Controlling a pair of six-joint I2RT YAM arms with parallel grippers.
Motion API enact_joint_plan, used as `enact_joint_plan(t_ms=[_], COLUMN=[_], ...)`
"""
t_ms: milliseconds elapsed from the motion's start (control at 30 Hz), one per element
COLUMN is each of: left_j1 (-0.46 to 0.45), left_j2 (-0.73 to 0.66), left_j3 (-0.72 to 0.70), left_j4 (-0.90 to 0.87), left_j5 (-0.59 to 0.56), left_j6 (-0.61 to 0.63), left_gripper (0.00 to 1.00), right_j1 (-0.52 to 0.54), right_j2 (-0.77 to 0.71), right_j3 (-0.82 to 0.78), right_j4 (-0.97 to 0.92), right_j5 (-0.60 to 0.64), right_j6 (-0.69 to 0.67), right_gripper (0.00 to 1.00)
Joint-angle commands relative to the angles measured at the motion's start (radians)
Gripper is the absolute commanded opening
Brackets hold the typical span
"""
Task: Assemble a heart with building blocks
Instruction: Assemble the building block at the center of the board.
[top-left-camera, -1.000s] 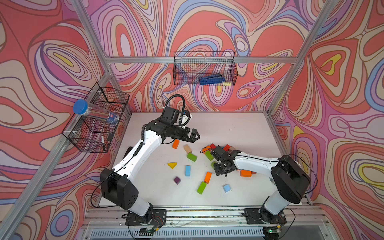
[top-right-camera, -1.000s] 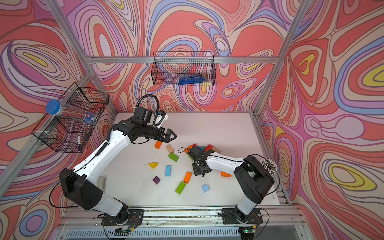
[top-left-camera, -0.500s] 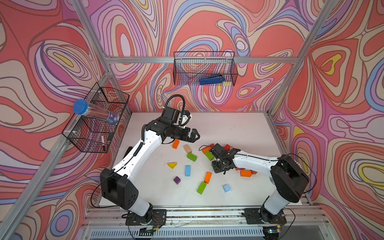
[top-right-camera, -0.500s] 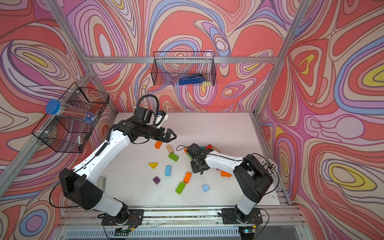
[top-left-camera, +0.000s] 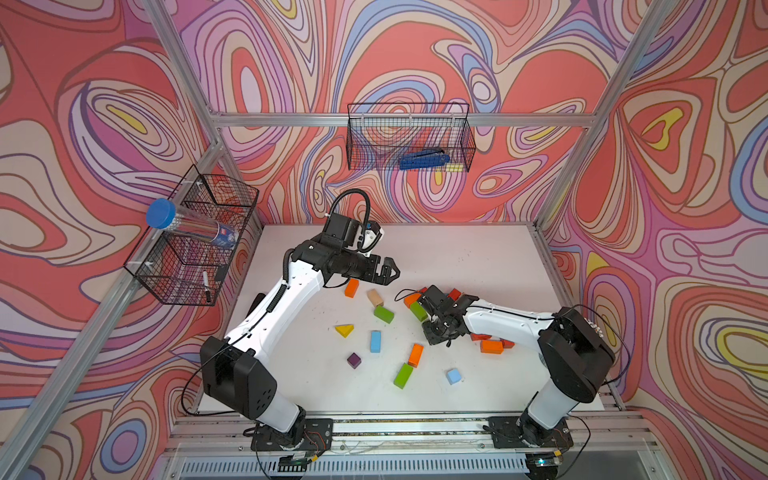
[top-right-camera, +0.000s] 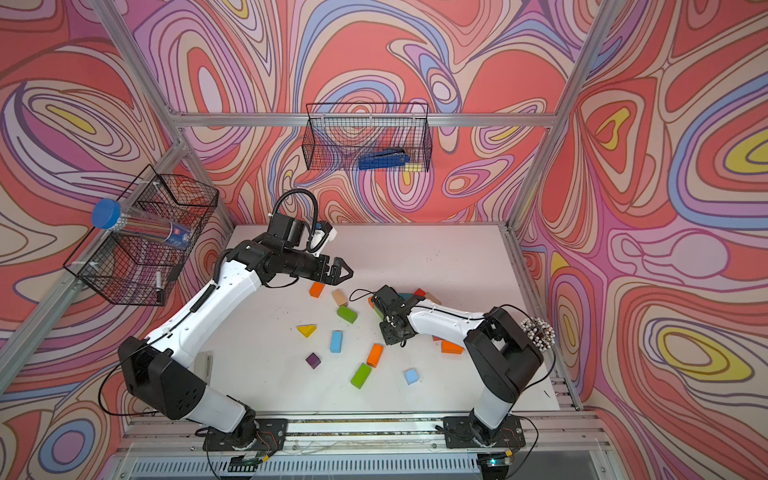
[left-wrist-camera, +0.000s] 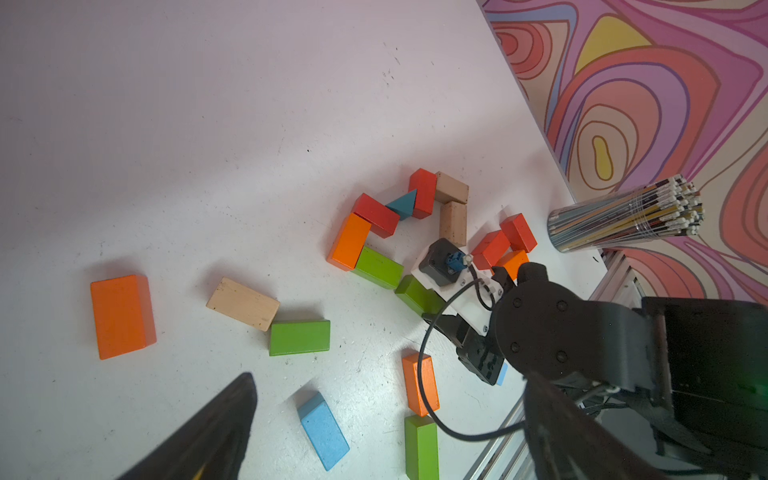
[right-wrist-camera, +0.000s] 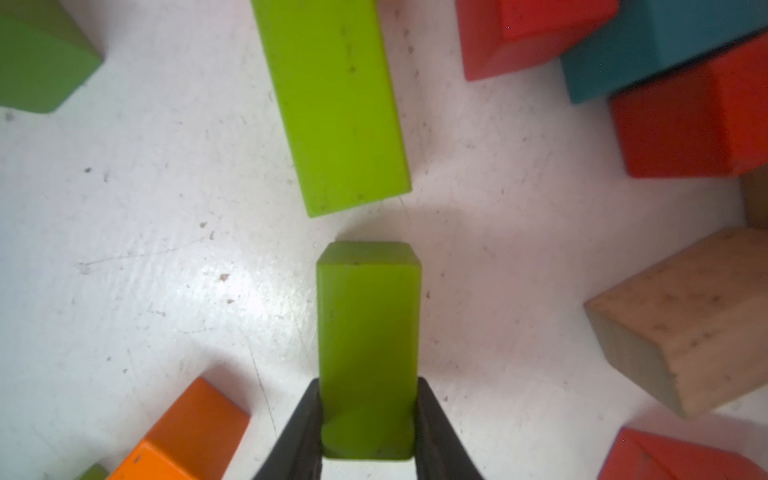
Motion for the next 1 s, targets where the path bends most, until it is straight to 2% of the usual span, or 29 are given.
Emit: enact_joint_plan(t_ms=[0,833,967], left_j1=[-0.001,-0.001,0.0], left_j2=[-0.012,-0.006,-0.006], left_j3=[-0.007,-0.007,-0.007], left_j4=[0.006,0.005,0.006], left_j5=[0.007,0.008,0.007], left_j6=[0.014,0.015,0.015], left_gripper=[1.0,1.0,1.0], right_j1=[-0.014,-0.052,-0.054], right_j2=[0.025,0.077,0.077], right_j3=[0.029,0.084,0.084], right_j4=[-0.019,-0.045,-0.044], right_j5=[0.001,-0.019,-0.018], right_j6=[-0.073,-0.198,-0.193], right_gripper=[0.28,0.27,0.31])
